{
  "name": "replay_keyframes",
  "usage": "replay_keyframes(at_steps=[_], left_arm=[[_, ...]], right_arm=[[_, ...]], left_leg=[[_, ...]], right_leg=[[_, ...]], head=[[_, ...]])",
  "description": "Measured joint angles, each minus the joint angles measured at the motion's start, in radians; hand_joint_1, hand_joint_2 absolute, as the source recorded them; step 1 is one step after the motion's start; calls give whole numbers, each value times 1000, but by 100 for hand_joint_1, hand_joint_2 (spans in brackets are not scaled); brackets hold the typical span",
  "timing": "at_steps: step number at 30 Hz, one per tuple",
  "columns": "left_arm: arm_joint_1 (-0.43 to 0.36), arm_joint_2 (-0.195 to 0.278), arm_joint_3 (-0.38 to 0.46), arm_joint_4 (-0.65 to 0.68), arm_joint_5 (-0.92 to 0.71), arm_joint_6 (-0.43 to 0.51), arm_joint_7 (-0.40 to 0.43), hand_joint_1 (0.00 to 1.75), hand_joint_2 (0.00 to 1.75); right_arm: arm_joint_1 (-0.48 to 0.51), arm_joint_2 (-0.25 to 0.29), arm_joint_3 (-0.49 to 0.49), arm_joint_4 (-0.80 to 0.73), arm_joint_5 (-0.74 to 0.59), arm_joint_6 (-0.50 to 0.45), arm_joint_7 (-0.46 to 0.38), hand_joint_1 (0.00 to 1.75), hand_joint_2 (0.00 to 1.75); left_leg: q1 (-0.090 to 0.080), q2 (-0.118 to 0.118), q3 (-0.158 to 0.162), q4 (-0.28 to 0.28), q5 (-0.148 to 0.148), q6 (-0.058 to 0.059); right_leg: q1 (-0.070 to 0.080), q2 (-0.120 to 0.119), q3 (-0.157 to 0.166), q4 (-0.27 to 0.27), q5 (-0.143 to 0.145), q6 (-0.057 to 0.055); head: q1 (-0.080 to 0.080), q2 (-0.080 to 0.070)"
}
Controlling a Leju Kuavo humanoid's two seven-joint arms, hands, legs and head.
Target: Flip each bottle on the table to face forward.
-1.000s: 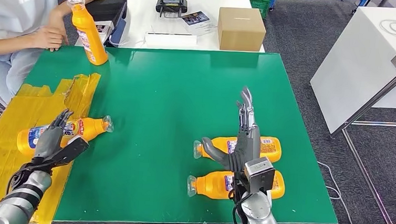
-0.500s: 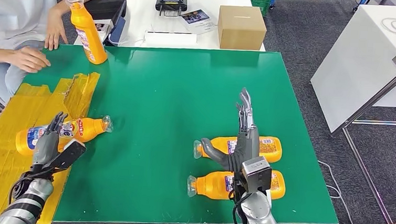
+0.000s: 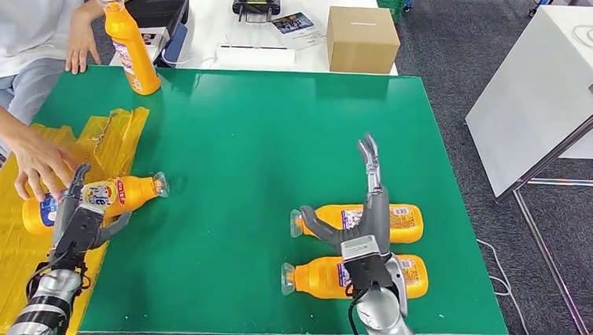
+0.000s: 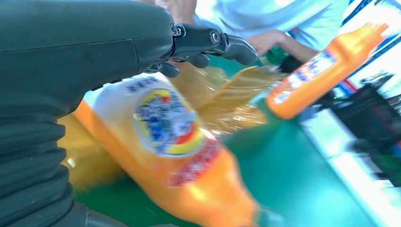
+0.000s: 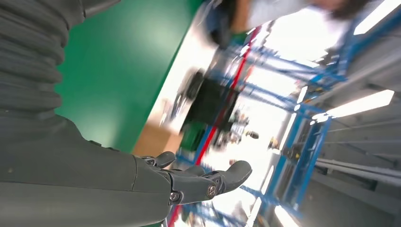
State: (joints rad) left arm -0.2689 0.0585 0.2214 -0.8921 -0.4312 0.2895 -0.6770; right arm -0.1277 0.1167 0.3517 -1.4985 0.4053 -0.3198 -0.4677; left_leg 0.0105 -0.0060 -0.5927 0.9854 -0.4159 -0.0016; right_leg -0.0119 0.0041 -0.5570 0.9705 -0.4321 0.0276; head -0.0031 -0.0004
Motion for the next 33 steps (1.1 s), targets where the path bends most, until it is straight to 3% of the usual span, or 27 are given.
replay_keyframes(at_steps=[5, 10, 21, 33], left_arm=[[57, -61, 19, -178, 136, -86, 0, 0, 175], [103, -108, 24, -321, 179, -98, 0, 0, 175], [177, -157, -9, -518, 259, -266, 34, 0, 175], [200, -173, -35, -581, 264, -275, 40, 0, 175]], right_arm=[[-6, -40, 0, 21, 262, -32, 116, 0, 175], [-30, -100, 0, 72, 442, -23, 208, 0, 175], [-87, -220, -2, 181, 602, 69, 344, 0, 175], [-107, -265, -5, 236, 609, 78, 351, 0, 175]], left_leg=[[0, -1, -2, 0, 0, 0], [0, -2, -2, 0, 0, 0], [-1, -2, -3, 0, 0, 0], [0, -2, -3, 0, 0, 0]], right_leg=[[0, 0, -1, 0, 0, 0], [-1, 0, -1, 0, 0, 0], [-1, 0, -1, 0, 0, 0], [-1, 0, -2, 0, 0, 0]], head=[[0, 0], [0, 0], [0, 0], [0, 0]])
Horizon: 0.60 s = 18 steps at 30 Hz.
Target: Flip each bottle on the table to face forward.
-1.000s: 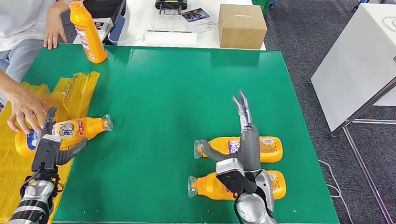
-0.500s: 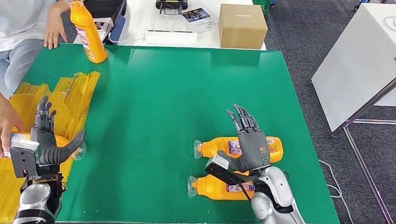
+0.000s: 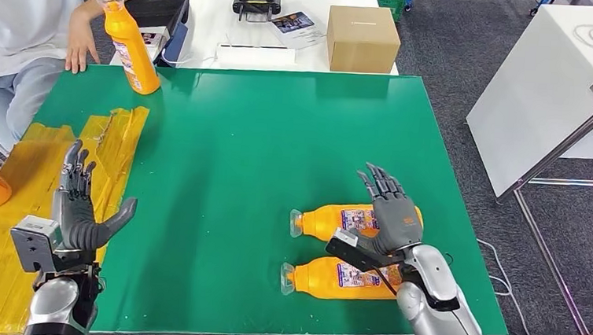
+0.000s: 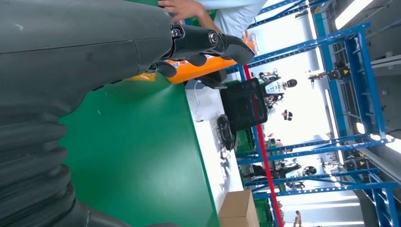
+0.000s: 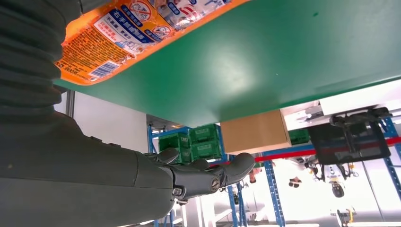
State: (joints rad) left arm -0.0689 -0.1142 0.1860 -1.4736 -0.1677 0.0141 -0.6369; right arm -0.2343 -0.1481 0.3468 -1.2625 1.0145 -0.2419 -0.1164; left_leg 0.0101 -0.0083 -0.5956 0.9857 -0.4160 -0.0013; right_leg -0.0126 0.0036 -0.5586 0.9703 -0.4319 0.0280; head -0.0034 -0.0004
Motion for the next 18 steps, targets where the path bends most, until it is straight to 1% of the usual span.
replay_keyframes(at_steps=[3, 7, 10, 13, 18], left_arm=[[1, -1, -2, -4, 4, -10, 2, 0, 175], [11, -3, -19, -20, 28, -62, 7, 0, 175], [31, -7, -52, -52, 45, -95, 10, 0, 175], [51, -10, -92, -84, 51, -106, 15, 0, 175], [65, -10, -140, -112, 54, -107, 17, 0, 175]], right_arm=[[-1, -4, 0, 6, 5, 9, 6, 0, 175], [-12, -24, 0, 24, 20, 66, 28, 0, 175], [-23, -57, 0, 55, 20, 112, 31, 0, 175], [-27, -85, 0, 86, 16, 135, 28, 0, 175], [-37, -113, 0, 130, -21, 184, 1, 0, 175]], left_leg=[[0, 0, 0, 0, 0, 0], [-1, 0, 0, 0, 0, 0], [-2, -1, 0, 0, 0, 0], [-3, -1, -1, 0, 0, 1], [-2, -1, 0, 0, 0, 1]], right_leg=[[0, 0, 0, 0, 0, 0], [0, 0, 0, 0, 0, 0], [-1, -1, 0, 0, 0, 0], [-2, -1, 0, 0, 0, 0], [-2, -1, 0, 0, 0, 0]], head=[[0, 0], [0, 0], [0, 0], [0, 0], [0, 0]])
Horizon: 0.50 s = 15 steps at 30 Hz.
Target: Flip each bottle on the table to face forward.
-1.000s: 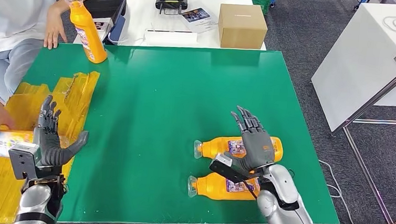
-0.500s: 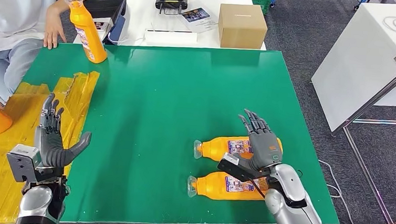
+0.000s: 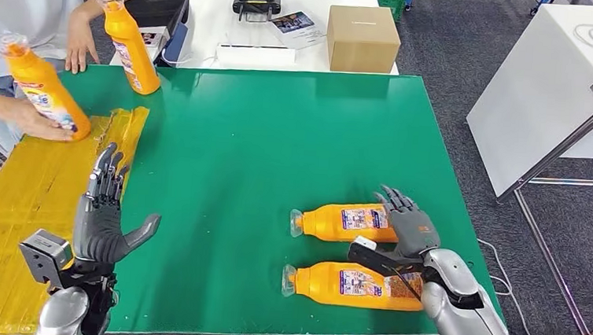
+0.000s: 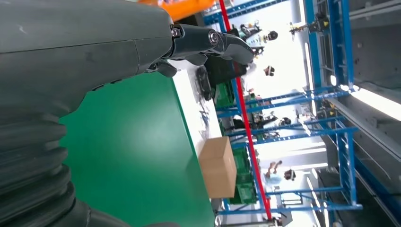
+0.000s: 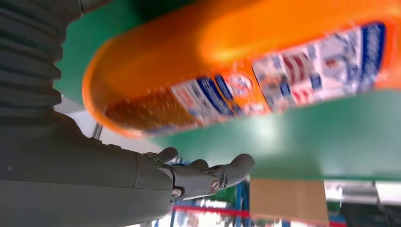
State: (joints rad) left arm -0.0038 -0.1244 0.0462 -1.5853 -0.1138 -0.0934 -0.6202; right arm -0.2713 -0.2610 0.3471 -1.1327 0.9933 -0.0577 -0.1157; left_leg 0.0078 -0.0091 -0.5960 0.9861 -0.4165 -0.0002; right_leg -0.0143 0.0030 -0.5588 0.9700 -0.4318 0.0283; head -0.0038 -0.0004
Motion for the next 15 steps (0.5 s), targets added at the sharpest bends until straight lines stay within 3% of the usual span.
replay_keyframes(at_steps=[9, 15], left_arm=[[1, 0, -68, -27, -3, 17, -13, 0, 175], [3, 0, -107, -54, -9, 35, -16, 0, 175]], right_arm=[[-64, -4, 8, 125, -21, 29, -23, 0, 175], [-103, 12, 25, 200, 26, -12, 19, 0, 175]], left_leg=[[0, 0, 1, 0, 0, 0], [0, 0, 1, 0, 0, 0]], right_leg=[[0, 0, 1, 0, 0, 0], [0, 0, 1, 0, 0, 0]], head=[[0, 0], [0, 0]])
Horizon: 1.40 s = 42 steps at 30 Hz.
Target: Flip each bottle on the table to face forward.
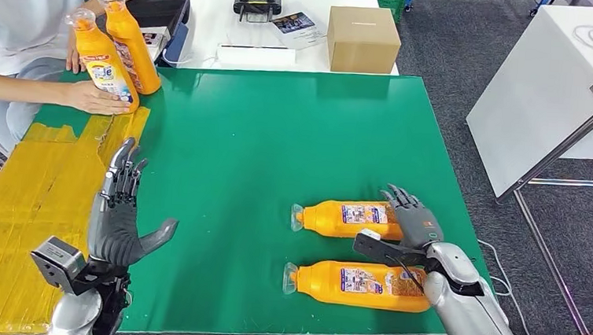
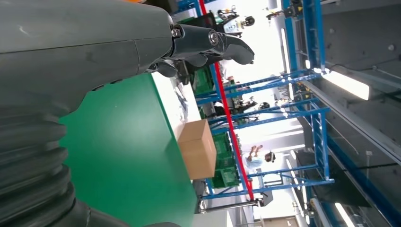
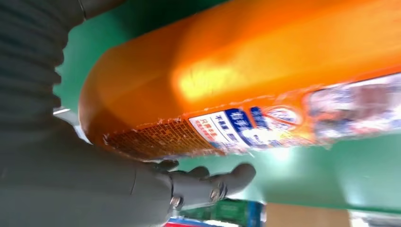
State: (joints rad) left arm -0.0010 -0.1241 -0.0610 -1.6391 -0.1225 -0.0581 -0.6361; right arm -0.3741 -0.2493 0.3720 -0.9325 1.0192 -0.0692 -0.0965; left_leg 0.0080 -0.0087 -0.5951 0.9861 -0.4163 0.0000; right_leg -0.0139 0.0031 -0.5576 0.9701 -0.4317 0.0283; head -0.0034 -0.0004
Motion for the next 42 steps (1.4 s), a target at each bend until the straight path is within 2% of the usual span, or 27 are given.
replay_keyframes(at_steps=[3, 4, 7, 8, 11, 15, 23, 26, 31, 34, 39, 42], left_arm=[[0, 0, -14, -7, -1, 5, 2, 0, 175], [-1, 0, -17, -8, 0, 5, 3, 0, 175], [-1, 0, -27, -11, 3, 5, 6, 0, 175], [-2, 0, -29, -11, 4, 5, 7, 0, 175], [-5, 0, -33, -12, 8, 4, 8, 0, 175], [-6, 0, -37, -12, 9, 3, 8, 0, 175], [-20, 0, -40, -7, 26, 1, 9, 0, 175], [-21, 0, -43, -4, 30, 0, 9, 0, 175], [-21, 0, -73, -2, -2, -25, 68, 0, 175], [-24, 0, -106, 4, -34, -19, 91, 0, 175], [-54, 1, -169, 41, -70, -14, 138, 0, 175], [-81, 1, -208, 77, -75, -1, 154, 0, 175]], right_arm=[[-28, 23, 14, 50, 47, -45, 21, 0, 175], [-38, 33, 19, 65, 65, -59, 27, 10, 175], [-71, 60, 41, 110, 120, -72, 43, 112, 175], [-82, 68, 51, 125, 135, -66, 47, 136, 175], [-114, 81, 80, 169, 167, -40, 51, 138, 175], [-149, 87, 109, 217, 179, -29, 51, 171, 175], [-233, 83, 163, 308, 180, 45, 1, 175, 175], [-245, 81, 175, 327, 151, 25, -5, 175, 175], [-184, 105, 135, 272, 52, -160, 51, 175, 175], [-138, 127, 87, 205, 25, -215, 64, 175, 175], [-57, 168, -13, 57, -50, -368, 2, 175, 175], [-11, 200, -73, -50, -91, -426, -41, 175, 175]], left_leg=[[0, 2, 2, 0, 0, 0], [0, 2, 2, 0, 0, 0], [1, 3, 4, 0, 0, 0], [1, 3, 4, 0, 0, 0], [1, 3, 5, 0, 0, 0], [1, 3, 7, 0, 0, 0], [0, 3, 9, 0, 0, 0], [0, 3, 9, 0, 0, 0], [0, 1, 7, 0, 0, 0], [0, 1, 5, 0, 0, 0], [0, -1, 1, 0, 0, 0], [0, -1, 0, 0, 0, 0]], right_leg=[[0, 1, 1, 0, 0, 0], [0, 1, 1, 0, 0, 0], [0, 2, 2, 0, 0, 0], [0, 2, 2, 0, 0, 0], [1, 2, 2, 0, 0, 0], [1, 2, 4, 0, 0, 0], [0, 2, 7, 0, 0, 0], [0, 2, 7, 0, 0, 0], [0, 1, 6, 0, 0, 0], [0, 1, 3, 0, 0, 0], [0, -1, 1, 0, 0, 0], [0, -1, 0, 0, 0, 0]], head=[[0, 0], [0, 0], [0, 0], [0, 0], [0, 0], [0, 0], [0, 0], [0, 0], [0, 0], [0, 0], [0, 0], [0, 0]])
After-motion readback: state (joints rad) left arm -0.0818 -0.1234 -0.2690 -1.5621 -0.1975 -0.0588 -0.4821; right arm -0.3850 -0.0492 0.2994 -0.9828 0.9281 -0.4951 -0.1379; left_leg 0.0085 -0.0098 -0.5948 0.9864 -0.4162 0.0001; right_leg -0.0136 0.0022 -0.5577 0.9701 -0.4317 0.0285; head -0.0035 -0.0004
